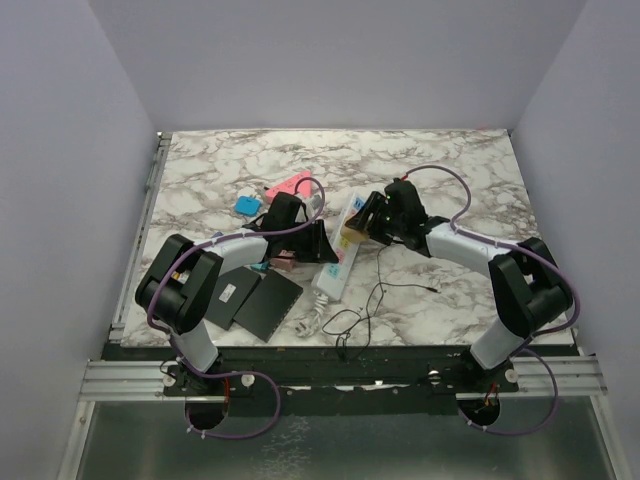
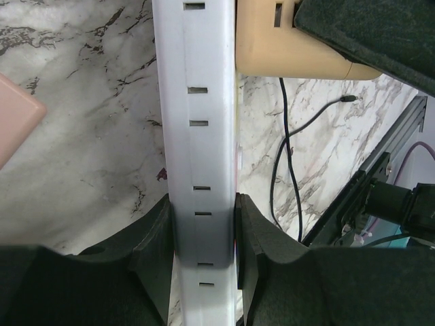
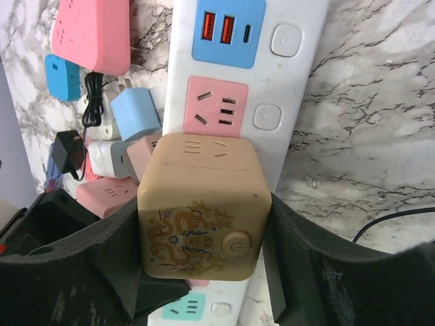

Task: Pull the plug off the socket
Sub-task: Remove the plug from the socket.

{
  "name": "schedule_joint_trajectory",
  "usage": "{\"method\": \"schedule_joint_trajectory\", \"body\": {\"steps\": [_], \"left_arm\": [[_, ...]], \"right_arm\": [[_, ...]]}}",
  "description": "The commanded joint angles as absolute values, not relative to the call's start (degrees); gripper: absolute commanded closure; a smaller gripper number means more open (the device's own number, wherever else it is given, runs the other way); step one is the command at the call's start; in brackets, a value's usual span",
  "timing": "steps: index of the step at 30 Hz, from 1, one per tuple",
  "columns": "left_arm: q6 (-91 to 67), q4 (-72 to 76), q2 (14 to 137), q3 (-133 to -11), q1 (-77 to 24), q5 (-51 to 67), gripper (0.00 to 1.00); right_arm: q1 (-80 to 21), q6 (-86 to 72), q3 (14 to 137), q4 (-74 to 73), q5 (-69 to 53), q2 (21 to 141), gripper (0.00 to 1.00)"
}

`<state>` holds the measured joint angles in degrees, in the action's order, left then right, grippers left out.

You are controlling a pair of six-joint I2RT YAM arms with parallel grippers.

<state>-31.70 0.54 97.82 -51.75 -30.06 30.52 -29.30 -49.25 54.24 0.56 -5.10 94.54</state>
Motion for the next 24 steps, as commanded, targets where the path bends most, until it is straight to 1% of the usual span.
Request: {"method": "schedule_joint_trajectory", "body": {"steps": [1, 5, 16, 24], "left_arm": [[-27.9, -2.4, 99.2, -50.4, -30.2, 26.9, 1.00], [-27.9, -2.4, 99.5, -50.4, -30.2, 27.4, 1.00], [-27.0, -2.7, 99.2, -50.4, -31.0, 27.2, 1.00], [-26.5, -3.6, 100.5, -51.1, -34.1, 26.9, 1.00]], "right_arm": [[-32.2, -48.0, 52.4, -5.2, -4.6, 95.3, 1.00], [-31.7, -46.0, 56.0, -8.6, -4.5, 96.3, 1.00], [-25.3, -38.6, 62.2, -15.8, -13.1, 98.1, 1.00], [-18.8, -36.2, 63.5, -17.6, -19.4, 101.3, 1.00]]}}
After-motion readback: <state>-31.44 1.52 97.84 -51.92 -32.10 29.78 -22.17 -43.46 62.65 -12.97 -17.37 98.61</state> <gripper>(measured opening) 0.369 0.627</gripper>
